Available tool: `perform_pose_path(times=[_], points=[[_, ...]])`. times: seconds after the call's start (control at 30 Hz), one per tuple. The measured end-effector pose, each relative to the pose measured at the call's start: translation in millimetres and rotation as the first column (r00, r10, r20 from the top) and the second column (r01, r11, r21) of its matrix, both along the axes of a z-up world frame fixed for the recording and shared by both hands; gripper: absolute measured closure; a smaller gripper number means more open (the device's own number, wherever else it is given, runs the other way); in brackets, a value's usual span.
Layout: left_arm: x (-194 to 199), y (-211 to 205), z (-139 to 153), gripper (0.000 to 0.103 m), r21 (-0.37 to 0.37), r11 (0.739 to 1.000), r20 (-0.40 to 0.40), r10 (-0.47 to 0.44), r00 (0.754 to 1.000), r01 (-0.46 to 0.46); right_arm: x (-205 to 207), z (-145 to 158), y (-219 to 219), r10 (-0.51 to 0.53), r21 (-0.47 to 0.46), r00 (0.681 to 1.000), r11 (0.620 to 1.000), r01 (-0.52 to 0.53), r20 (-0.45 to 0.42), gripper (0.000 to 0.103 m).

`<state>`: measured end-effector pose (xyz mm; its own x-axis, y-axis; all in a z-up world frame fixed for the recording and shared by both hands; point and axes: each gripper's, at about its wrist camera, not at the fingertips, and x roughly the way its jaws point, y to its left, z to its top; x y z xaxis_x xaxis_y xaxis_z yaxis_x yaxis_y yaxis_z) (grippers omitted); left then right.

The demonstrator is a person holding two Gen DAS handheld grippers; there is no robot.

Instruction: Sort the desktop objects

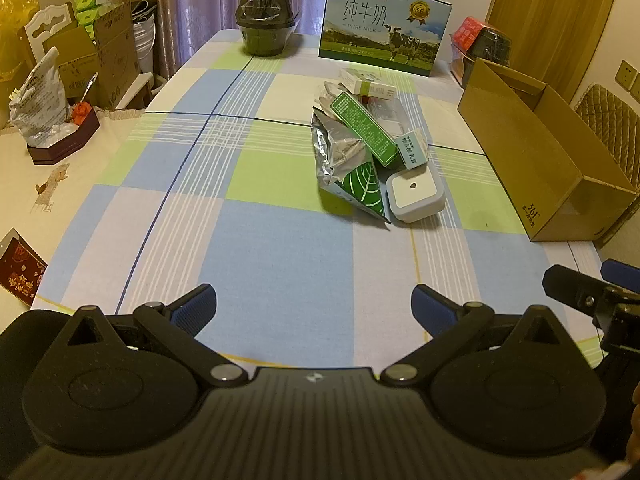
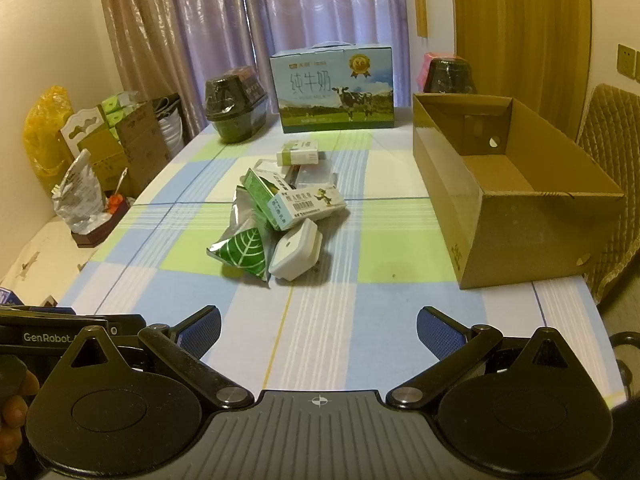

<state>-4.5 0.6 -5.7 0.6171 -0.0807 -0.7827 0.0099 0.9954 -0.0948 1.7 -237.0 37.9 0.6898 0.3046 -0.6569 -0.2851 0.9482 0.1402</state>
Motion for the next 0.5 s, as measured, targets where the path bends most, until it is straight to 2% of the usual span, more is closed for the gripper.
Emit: perform_pose_path(times=[0.5], points=[[0.3, -0.2, 0.6, 0.001, -0.001, 1.0, -0.001, 0.001, 1.0, -0.001, 1.1, 1.3, -0.2, 0.001, 0.001, 1.0, 1.0, -0.001, -0.002, 0.002]])
